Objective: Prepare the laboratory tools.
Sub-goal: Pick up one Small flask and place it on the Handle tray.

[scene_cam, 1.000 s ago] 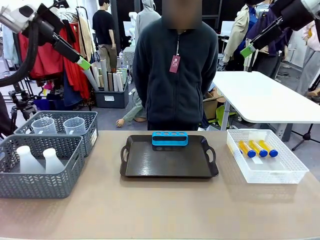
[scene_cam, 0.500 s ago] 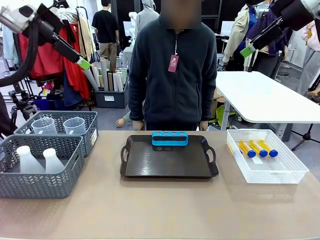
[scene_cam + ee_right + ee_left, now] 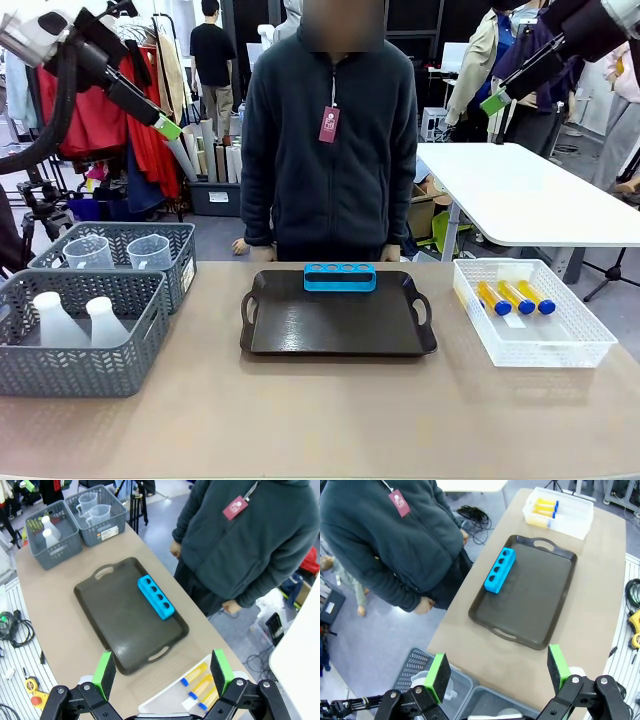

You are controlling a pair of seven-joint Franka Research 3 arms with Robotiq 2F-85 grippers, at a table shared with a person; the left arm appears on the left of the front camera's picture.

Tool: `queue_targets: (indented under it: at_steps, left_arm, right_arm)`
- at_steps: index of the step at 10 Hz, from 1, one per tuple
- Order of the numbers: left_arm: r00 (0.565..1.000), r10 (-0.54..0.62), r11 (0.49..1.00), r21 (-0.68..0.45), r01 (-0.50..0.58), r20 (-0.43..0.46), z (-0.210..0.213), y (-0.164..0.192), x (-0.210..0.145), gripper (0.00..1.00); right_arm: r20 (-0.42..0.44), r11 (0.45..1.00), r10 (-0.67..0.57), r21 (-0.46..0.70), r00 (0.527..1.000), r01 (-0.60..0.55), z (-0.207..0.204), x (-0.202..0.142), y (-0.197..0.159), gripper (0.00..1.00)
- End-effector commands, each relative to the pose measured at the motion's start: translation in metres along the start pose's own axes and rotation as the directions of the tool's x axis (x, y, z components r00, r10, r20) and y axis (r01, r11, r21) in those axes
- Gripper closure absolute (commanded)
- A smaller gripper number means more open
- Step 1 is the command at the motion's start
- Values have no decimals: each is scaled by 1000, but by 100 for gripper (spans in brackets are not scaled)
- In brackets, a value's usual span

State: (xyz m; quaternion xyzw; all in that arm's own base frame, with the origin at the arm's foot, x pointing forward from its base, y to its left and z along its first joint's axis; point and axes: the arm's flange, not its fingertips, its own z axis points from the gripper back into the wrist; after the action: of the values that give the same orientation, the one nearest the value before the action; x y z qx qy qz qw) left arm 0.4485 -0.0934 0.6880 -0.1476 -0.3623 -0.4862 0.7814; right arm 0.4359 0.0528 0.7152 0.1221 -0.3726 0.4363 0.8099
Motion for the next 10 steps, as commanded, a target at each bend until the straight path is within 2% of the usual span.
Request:
queue_targets:
  at_steps: [1, 3, 4, 5, 7, 9, 10]
  left_arm:
    - [1000, -2, 1000, 2, 2, 8, 3, 0, 0, 0]
    - [1000, 0, 1000, 0, 0, 0, 0, 0, 0, 0]
    - [992, 35, 999, 20, -33, -120, 10, -8, 7, 0]
    - [964, 90, 992, 106, -65, -249, 9, -3, -1, 0]
    - [907, 209, 969, 199, -143, -365, 18, 0, -25, 0]
    - [850, 348, 920, 316, -230, -395, 29, -1, -57, 0]
    - [821, 394, 896, 373, -242, -413, 37, 10, -82, 0]
  right_arm:
    - [2, 1000, 6, 2, 1000, -6, 1, 0, 1, 0]
    - [2, 1000, 6, 2, 1000, -6, 1, 0, 1, 0]
    - [2, 1000, 6, 2, 1000, -6, 1, 0, 1, 0]
    - [2, 1000, 6, 2, 1000, -6, 1, 0, 1, 0]
    - [2, 1000, 6, 2, 1000, -6, 1, 0, 1, 0]
    - [2, 1000, 6, 2, 1000, -6, 1, 0, 1, 0]
    - [2, 1000, 6, 2, 1000, -6, 1, 0, 1, 0]
